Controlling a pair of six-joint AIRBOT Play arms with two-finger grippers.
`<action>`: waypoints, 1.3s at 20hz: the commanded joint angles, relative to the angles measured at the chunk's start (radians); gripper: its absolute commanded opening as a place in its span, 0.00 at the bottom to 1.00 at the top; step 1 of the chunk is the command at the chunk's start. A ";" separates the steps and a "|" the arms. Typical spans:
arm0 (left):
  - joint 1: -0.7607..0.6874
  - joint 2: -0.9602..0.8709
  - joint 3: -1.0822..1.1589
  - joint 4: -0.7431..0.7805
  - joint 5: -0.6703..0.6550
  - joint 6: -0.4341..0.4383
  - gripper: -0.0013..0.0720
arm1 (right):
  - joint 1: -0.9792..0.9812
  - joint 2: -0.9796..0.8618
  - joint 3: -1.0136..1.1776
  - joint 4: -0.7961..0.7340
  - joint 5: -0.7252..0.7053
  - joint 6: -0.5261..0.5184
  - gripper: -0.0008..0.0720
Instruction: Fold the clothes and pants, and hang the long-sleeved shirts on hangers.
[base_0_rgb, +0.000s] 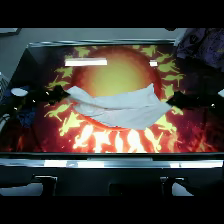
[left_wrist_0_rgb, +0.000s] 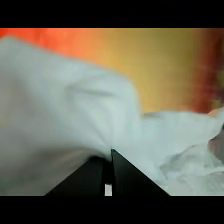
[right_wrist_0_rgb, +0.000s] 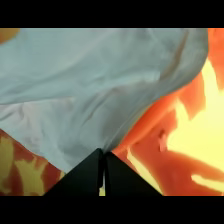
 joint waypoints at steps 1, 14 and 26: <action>0.055 0.092 0.275 0.026 -0.099 -0.057 0.03 | 0.029 0.061 0.267 0.004 -0.026 0.054 0.05; 0.224 0.565 0.689 0.726 -0.590 -0.484 0.03 | 0.026 0.506 0.796 -0.339 -0.006 0.290 0.05; -0.091 0.103 0.310 0.723 -0.385 -0.454 0.04 | 0.027 -0.170 0.795 -0.189 0.506 0.452 0.05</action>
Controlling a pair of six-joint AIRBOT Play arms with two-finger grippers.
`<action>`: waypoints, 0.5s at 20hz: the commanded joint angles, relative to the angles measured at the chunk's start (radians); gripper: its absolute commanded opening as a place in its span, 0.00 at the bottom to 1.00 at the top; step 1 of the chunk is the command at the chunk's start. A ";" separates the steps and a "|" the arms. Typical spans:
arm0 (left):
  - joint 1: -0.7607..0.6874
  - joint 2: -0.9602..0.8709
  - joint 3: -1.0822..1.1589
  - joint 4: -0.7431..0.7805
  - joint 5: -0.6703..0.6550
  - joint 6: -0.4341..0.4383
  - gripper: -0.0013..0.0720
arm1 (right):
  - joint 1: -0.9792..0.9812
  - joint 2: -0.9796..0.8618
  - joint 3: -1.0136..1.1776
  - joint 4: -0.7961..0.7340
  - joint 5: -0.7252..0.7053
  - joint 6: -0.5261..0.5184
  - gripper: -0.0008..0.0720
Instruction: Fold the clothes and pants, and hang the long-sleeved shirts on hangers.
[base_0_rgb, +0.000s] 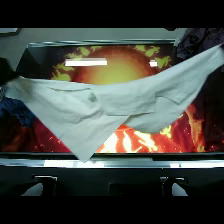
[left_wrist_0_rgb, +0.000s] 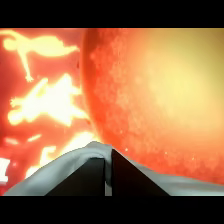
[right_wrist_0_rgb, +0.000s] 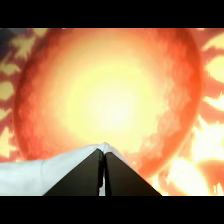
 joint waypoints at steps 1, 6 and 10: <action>-0.098 -0.230 -0.112 0.003 0.126 0.005 0.03 | 0.003 -0.296 0.002 0.027 0.125 0.011 0.05; -0.177 -0.523 -0.111 -0.063 0.188 -0.001 0.03 | 0.003 -0.583 0.002 0.039 0.018 0.002 0.05; -0.171 -0.560 -0.101 -0.147 0.219 -0.001 0.06 | 0.003 -0.618 0.002 0.040 -0.047 -0.034 0.05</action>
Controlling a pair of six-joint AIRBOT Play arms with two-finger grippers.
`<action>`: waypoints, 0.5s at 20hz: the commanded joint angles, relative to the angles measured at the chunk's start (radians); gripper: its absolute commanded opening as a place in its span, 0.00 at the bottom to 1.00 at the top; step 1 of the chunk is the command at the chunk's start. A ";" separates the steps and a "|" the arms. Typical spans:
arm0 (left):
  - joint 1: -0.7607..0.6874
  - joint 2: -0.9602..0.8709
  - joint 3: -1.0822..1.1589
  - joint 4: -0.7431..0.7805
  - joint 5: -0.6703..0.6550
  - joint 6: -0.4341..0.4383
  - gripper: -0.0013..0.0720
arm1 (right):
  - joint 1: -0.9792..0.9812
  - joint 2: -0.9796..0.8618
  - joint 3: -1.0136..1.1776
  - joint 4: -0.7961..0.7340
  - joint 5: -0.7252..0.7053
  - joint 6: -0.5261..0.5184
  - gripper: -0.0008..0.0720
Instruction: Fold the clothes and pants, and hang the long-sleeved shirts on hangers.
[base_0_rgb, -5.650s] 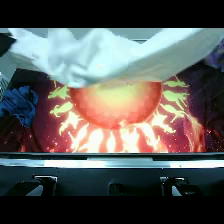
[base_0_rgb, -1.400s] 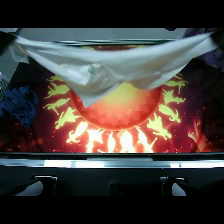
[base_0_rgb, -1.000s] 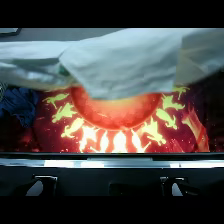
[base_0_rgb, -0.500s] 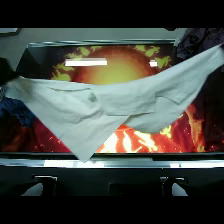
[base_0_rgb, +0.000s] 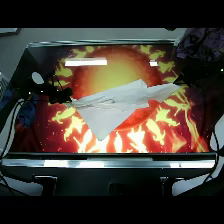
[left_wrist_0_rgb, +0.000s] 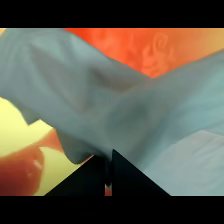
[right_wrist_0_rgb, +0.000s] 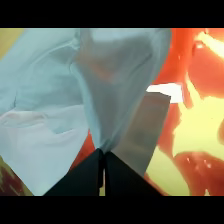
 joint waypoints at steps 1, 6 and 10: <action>0.006 -0.040 0.021 -0.057 0.021 -0.003 0.27 | 0.001 -0.051 0.001 0.006 -0.047 -0.029 0.05; 0.135 0.176 -0.011 -0.031 -0.021 0.003 0.90 | 0.001 -0.029 0.001 -0.001 0.005 -0.063 0.05; 0.152 0.372 -0.412 -0.227 0.043 0.061 0.90 | 0.001 -0.013 0.001 0.000 0.008 -0.063 0.05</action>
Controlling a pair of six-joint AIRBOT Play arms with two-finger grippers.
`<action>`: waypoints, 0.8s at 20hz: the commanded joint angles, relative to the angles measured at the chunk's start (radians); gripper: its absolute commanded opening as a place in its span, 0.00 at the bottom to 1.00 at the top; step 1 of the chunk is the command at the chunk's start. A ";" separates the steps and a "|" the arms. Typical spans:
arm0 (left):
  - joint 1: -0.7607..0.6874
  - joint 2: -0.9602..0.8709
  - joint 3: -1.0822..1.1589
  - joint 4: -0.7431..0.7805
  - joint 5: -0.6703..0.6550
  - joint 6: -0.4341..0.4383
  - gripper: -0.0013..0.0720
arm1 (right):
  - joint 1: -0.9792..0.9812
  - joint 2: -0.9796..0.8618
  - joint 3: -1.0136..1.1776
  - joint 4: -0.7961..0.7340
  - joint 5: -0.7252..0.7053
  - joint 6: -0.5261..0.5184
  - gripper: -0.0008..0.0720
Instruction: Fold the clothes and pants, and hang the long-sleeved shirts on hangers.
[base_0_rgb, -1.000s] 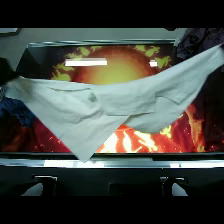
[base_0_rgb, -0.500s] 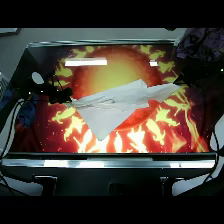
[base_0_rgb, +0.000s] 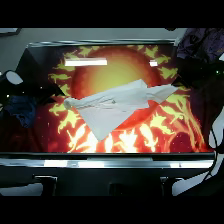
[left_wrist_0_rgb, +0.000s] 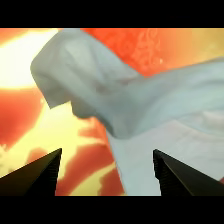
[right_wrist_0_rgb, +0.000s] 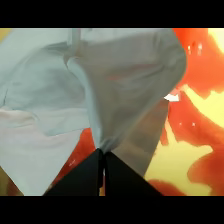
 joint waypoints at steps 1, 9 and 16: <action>-0.005 0.154 -0.333 -0.188 0.090 0.058 0.90 | 0.001 0.010 0.001 -0.002 0.011 -0.007 0.05; -0.289 0.138 -0.592 -0.412 0.273 0.099 0.90 | 0.001 0.010 0.001 -0.002 0.047 -0.006 0.05; -0.402 0.068 -0.591 -0.483 0.290 0.092 0.90 | 0.001 0.010 0.001 -0.005 0.051 -0.006 0.05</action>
